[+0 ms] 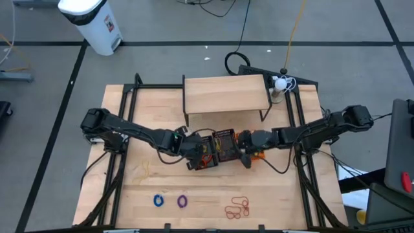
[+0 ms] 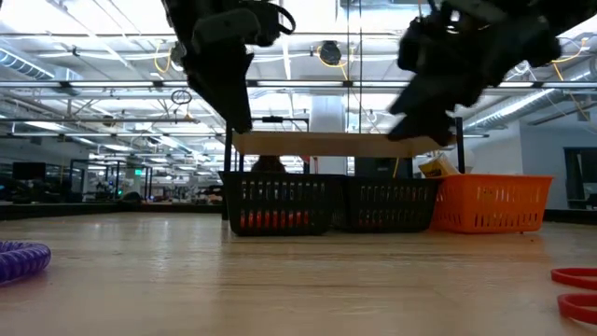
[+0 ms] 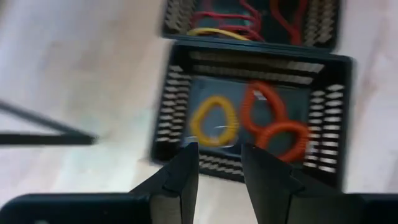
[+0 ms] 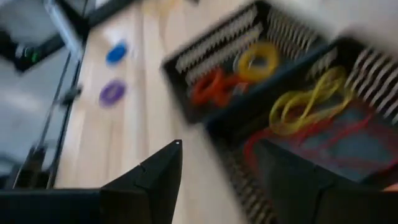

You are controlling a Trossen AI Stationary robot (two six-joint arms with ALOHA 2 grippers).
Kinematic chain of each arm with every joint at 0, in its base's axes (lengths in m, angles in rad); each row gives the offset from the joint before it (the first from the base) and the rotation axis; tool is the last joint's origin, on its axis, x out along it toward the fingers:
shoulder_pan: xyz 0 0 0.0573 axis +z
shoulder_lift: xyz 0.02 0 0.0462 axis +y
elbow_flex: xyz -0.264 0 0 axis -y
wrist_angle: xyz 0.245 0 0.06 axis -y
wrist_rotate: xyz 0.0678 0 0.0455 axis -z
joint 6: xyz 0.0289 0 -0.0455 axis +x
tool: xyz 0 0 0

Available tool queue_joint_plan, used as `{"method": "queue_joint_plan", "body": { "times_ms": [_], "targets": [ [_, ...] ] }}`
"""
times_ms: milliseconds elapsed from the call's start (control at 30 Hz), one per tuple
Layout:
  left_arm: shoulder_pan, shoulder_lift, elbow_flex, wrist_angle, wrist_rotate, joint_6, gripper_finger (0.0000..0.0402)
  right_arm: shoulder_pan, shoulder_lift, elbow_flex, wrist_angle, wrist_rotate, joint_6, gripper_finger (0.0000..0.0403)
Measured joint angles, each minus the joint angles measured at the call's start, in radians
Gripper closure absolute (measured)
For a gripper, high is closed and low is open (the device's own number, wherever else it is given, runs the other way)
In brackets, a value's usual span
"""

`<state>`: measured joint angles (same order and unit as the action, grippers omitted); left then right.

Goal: Pick & Place Office Desk Supplies
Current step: Put the orange rubber band into the right black bin

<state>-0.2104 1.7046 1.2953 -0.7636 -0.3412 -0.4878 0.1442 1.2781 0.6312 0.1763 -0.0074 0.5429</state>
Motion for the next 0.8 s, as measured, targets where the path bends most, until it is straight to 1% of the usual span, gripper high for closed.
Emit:
{"method": "queue_joint_plan", "body": {
  "times_ms": [100, 167, 267, 333, 400, 500, 600, 700, 800],
  "targets": [
    [0.0, 0.031, 0.0, 0.058, 0.091, 0.045, 0.0277, 0.066, 0.0, 0.0, -0.035, -0.049, 0.019, 0.0202],
    [0.0, 0.046, 0.0, 0.094, 0.167, 0.073, 0.0277, 0.119, 0.0, 0.0, -0.02, -0.067, 0.018, 0.0202],
    [-0.001, 0.061, 0.0, 0.133, 0.271, 0.087, 0.0277, 0.207, 0.0, 0.0, -0.011, -0.074, 0.017, 0.0202],
    [-0.008, 0.061, 0.0, 0.15, 0.311, 0.078, 0.0277, 0.274, 0.0, 0.0, -0.009, -0.072, 0.018, 0.0202],
    [-0.018, 0.06, 0.0, 0.174, 0.314, 0.06, 0.0277, 0.339, 0.013, 0.0, -0.004, -0.053, 0.029, 0.0202],
    [-0.043, 0.06, 0.0, 0.206, 0.314, 0.057, 0.0277, 0.426, 0.039, 0.0, -0.004, 0.027, 0.047, 0.0203],
    [-0.072, 0.06, 0.0, 0.242, 0.314, 0.058, 0.0277, 0.483, 0.104, 0.0, 0.037, 0.08, 0.046, 0.0206],
    [-0.101, 0.06, 0.0, 0.257, 0.314, 0.058, 0.0277, 0.51, 0.207, 0.0, 0.124, 0.08, 0.027, 0.021],
    [-0.127, 0.06, 0.0, 0.266, 0.314, 0.061, 0.0277, 0.512, 0.32, 0.0, 0.233, 0.018, 0.02, 0.021]
  ]
}}
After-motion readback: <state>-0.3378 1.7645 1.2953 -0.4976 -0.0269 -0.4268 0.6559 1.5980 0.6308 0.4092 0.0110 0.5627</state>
